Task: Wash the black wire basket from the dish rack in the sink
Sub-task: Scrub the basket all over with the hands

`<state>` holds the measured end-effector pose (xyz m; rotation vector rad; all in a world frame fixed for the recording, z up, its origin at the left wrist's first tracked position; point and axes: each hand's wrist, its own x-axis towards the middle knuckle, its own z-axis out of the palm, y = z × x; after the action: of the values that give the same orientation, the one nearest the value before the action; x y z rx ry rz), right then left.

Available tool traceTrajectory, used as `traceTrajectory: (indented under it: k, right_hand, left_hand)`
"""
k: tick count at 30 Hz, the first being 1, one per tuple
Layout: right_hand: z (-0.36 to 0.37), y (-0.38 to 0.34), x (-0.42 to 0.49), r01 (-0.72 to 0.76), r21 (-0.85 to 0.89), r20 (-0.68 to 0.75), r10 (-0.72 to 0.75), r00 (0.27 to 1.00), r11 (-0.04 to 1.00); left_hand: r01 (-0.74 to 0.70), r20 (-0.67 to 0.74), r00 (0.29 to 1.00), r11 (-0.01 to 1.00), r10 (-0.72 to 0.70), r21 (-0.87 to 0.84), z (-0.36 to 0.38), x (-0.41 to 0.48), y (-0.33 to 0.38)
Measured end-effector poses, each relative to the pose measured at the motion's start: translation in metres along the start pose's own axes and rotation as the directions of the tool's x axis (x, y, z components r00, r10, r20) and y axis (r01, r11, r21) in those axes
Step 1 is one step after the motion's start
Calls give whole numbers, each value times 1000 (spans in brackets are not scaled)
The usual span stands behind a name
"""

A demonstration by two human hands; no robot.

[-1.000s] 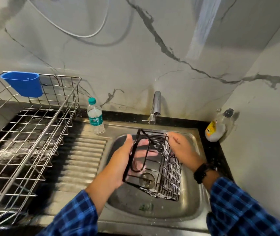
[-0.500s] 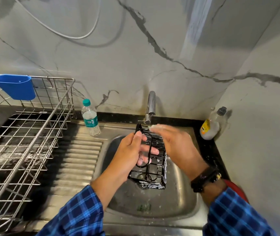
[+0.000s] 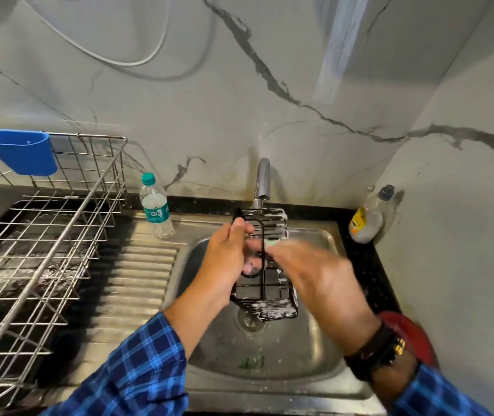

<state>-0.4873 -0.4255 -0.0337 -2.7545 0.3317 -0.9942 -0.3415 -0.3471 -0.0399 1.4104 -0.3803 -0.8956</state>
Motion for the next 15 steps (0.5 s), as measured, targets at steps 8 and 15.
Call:
traceTrajectory:
  k: [8, 15]
  right_hand:
    - [0, -1, -42, 139, 41, 21, -140, 990, 989]
    - [-2, -6, -52, 177, -22, -41, -178, 983, 984]
  left_hand:
    - [53, -79, 995, 989, -64, -137, 4, -3, -4]
    - [189, -155, 939, 835, -309, -517, 9, 0, -7]
